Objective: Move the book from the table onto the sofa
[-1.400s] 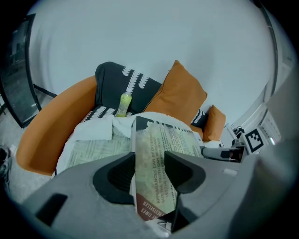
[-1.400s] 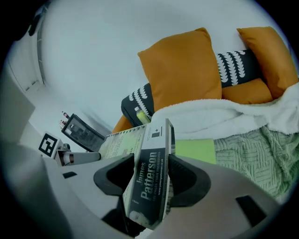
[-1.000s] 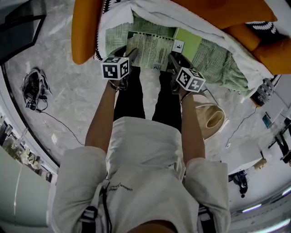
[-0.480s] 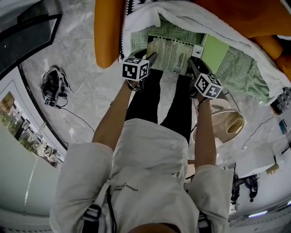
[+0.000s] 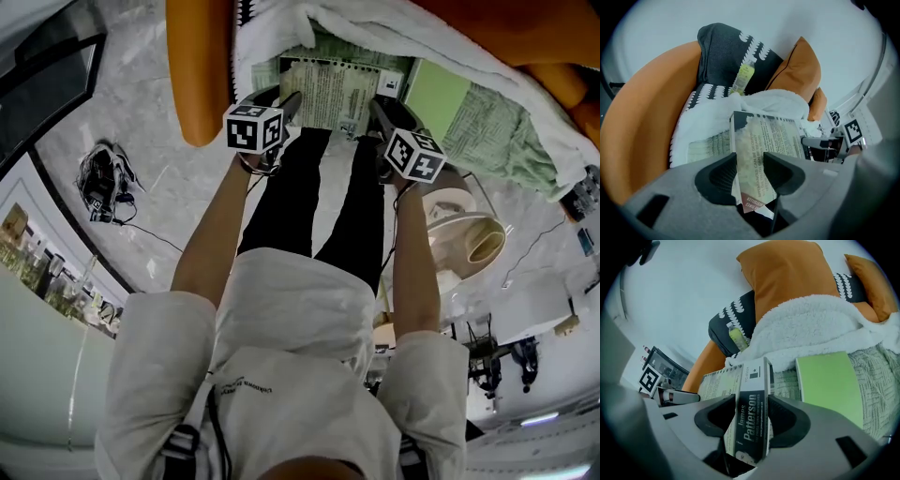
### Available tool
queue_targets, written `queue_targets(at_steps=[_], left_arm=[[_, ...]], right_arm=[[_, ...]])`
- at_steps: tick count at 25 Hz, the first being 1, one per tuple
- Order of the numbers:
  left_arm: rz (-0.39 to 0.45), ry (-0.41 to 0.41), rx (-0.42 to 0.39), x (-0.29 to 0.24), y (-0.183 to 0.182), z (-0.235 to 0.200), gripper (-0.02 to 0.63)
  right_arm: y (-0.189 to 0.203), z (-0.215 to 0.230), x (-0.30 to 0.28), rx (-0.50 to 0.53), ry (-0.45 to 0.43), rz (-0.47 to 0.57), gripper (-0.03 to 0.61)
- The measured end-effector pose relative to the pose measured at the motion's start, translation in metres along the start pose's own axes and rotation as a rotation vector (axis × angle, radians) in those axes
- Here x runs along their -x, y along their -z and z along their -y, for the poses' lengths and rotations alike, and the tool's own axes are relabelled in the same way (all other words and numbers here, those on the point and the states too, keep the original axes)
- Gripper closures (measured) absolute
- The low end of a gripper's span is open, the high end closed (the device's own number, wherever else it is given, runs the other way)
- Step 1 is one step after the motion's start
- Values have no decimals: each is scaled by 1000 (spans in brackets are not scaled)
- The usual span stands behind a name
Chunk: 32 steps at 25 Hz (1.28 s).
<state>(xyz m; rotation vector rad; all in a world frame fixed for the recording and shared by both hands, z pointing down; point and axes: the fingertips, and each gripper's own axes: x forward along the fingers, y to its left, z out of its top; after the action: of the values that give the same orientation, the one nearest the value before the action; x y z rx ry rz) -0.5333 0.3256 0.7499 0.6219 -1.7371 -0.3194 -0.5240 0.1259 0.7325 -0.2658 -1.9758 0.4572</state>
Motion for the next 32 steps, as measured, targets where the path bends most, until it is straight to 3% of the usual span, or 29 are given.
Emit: queue_targets(at_steps=[16,32], left_arm=[[-64,-12,-8,-45,-9,-42,430],[-118,-8,-41,-70,-8,-52,439]], right_arm=[[4,16,-61,-17,18,-50,364],[11,31,-78,-37,38,-73,367]])
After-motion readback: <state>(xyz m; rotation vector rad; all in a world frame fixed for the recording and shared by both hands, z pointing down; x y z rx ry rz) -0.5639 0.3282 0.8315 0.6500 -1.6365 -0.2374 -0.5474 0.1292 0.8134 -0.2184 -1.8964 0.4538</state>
